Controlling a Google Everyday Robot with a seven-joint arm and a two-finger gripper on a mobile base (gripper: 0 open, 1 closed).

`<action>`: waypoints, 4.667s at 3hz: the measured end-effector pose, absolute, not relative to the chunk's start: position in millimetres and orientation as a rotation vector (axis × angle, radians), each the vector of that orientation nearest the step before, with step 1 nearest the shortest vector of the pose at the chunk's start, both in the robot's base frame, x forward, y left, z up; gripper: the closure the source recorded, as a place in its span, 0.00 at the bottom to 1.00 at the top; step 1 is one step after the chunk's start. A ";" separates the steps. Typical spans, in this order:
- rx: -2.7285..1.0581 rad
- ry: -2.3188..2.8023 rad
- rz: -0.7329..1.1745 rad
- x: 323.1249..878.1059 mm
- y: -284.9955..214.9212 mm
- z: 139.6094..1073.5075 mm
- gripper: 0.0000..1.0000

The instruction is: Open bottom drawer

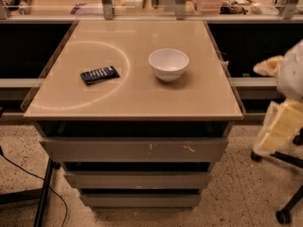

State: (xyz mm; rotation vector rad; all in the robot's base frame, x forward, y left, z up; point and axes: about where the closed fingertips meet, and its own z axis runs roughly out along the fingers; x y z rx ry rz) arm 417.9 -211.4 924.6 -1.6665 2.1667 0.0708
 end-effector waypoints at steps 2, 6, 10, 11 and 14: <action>-1.524 2.082 0.494 392.0 -153.9 757.8 0.00; -1.349 2.191 0.777 356.9 -102.0 569.5 0.00; -1.053 2.120 0.842 431.7 -116.1 465.3 0.00; -1.053 2.120 0.842 431.7 -116.1 465.3 0.16; -1.013 2.151 0.770 419.5 -127.5 473.2 0.86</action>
Offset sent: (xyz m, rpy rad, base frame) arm -0.0381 0.1061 -0.3676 0.5140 0.2309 -0.0456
